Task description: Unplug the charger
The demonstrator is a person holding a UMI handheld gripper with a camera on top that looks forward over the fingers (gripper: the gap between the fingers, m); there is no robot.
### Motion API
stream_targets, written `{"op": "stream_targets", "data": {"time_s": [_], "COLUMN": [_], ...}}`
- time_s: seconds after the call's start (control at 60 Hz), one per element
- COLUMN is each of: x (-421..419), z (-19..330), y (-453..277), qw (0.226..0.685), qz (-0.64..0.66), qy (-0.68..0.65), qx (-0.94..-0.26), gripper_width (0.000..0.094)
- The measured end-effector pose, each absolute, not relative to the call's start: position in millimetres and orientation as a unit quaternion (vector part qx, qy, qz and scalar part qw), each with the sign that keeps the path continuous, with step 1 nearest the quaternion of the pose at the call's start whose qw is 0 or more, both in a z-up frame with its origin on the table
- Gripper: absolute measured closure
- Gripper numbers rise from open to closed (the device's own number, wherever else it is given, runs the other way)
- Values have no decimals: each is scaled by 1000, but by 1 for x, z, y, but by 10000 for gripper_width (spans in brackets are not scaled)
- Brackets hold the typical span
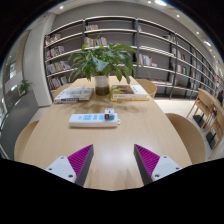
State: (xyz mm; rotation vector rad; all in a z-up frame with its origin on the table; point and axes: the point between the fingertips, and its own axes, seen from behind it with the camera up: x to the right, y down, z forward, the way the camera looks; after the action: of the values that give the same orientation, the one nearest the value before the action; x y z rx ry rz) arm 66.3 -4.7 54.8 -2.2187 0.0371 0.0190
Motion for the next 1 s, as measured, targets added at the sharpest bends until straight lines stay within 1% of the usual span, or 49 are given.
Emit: {"op": "stream_targets", "data": {"time_s": [0.033,0.05,0.067,0.2,0.317,0.4,0.417,0.433,0.45,0.483,0.5,0.517,0.533,0.6,0.667,0.767,0.817,0.867,0.883,0.9,0.933,0.983,1.0], "x": [64,68,65,67,64,55,51,47,50,55,57,53,50,51,53,55,55,54,54,55,58,68,70], "z": [50,55,49,35,30,26,27,24,27,26,27,28,27,28,27,26,25,26,31,45,98,193,218], "y": [17,18,35,107,148,164,165,165,164,165,166,165,164,167,167,168,168,167,167,172,185,213,207], "qw": [448,448,450,461,467,472,475,477,478,482,486,487,486,494,490,469,458,437,434,454,502,572,593], "qz": [8,9,8,3,20,36,45,48,43,30,23,26,34,38,30,23,20,27,36,46,62,48,50], "qy": [7,2,-2,-21,-19,-28,-30,-29,-27,-31,-33,-40,-41,-18,-14,-1,3,7,11,18,29,20,13], "qx": [-894,-894,-893,-887,-884,-880,-878,-877,-877,-875,-873,-872,-872,-868,-871,-883,-889,-899,-900,-890,-862,-818,-803], "gripper_width": [125,127,129,163,229,320,362,426,431,512,570,551,668,670,725,804,812,825,824,830,831,831,832]}}
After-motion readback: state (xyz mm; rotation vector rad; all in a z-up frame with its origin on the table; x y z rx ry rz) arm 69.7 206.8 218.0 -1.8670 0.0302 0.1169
